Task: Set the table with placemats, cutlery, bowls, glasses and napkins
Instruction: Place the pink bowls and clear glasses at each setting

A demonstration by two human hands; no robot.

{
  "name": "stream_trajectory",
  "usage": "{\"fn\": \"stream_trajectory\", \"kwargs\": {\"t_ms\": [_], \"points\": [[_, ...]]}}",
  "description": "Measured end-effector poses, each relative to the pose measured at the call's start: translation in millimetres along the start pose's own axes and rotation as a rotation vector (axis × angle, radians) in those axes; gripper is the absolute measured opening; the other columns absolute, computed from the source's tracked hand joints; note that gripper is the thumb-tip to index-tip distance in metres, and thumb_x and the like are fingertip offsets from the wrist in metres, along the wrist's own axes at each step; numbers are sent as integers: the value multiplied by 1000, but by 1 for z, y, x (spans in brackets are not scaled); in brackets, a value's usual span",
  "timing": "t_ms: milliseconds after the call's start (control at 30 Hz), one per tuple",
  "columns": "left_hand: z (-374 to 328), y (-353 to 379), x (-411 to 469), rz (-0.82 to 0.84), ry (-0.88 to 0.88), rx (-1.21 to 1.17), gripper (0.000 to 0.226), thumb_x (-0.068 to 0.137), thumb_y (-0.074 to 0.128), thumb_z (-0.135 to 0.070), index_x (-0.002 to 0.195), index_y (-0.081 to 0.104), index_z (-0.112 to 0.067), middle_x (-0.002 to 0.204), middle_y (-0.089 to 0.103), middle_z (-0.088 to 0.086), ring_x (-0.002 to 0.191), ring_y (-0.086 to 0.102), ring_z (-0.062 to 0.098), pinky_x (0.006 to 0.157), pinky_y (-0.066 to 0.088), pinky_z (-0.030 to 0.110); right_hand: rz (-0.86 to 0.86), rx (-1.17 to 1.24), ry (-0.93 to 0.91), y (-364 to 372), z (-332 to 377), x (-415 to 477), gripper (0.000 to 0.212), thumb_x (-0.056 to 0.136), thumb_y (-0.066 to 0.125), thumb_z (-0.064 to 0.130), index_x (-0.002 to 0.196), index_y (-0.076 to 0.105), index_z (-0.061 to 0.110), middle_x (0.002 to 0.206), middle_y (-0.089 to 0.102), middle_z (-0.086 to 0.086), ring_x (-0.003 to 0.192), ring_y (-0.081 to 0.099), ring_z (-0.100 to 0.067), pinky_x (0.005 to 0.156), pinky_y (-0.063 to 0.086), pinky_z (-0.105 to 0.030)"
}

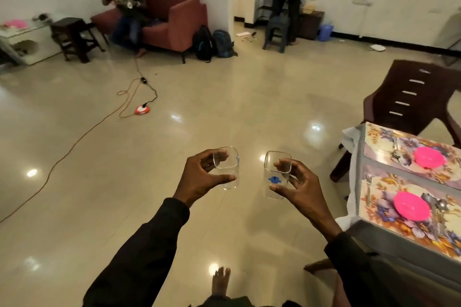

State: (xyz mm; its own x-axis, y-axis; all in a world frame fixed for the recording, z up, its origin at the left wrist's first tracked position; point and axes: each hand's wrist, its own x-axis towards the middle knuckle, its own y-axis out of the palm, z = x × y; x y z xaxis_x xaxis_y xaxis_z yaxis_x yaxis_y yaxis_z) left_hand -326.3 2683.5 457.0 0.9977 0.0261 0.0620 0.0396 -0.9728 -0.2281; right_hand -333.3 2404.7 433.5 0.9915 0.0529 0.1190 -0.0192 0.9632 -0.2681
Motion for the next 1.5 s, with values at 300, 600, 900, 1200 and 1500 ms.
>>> {"fn": "stream_trajectory", "kwargs": {"t_ms": [300,600,900,1200,1500], "points": [[-6,45,163,266,39,-12,63,61,99,-9,118,74,-18,113,77,-5,109,70,12,105,54,32,-256,-12,70,-28,-20,88,63,71,91,13,128,62,18,124,69,7,119,64,-12,105,52,-39],[-9,153,287,469,63,-20,62,62,99,-8,117,74,-19,113,77,-5,110,71,11,103,53,29,-462,-40,111,-109,-61,164,62,71,90,14,127,63,14,124,70,4,117,65,-7,101,51,-22],[-29,300,384,614,80,-34,63,62,98,-6,119,74,-15,113,77,-4,111,70,9,103,52,23,-586,-16,209,-220,-113,224,64,68,92,6,124,63,13,120,71,3,116,65,-11,103,51,-29],[-45,443,440,800,98,-22,62,61,99,-9,117,74,-19,113,77,-6,113,70,11,106,52,32,-773,-64,306,-318,-155,239,64,68,93,11,124,62,17,122,68,4,115,64,-8,103,52,-29],[-49,563,488,1040,129,-27,59,62,98,-9,116,75,-13,119,76,-3,115,69,13,99,55,26,-993,-37,404,-370,-186,239,59,70,92,13,119,62,24,120,69,7,114,65,-10,104,52,-33]]}}
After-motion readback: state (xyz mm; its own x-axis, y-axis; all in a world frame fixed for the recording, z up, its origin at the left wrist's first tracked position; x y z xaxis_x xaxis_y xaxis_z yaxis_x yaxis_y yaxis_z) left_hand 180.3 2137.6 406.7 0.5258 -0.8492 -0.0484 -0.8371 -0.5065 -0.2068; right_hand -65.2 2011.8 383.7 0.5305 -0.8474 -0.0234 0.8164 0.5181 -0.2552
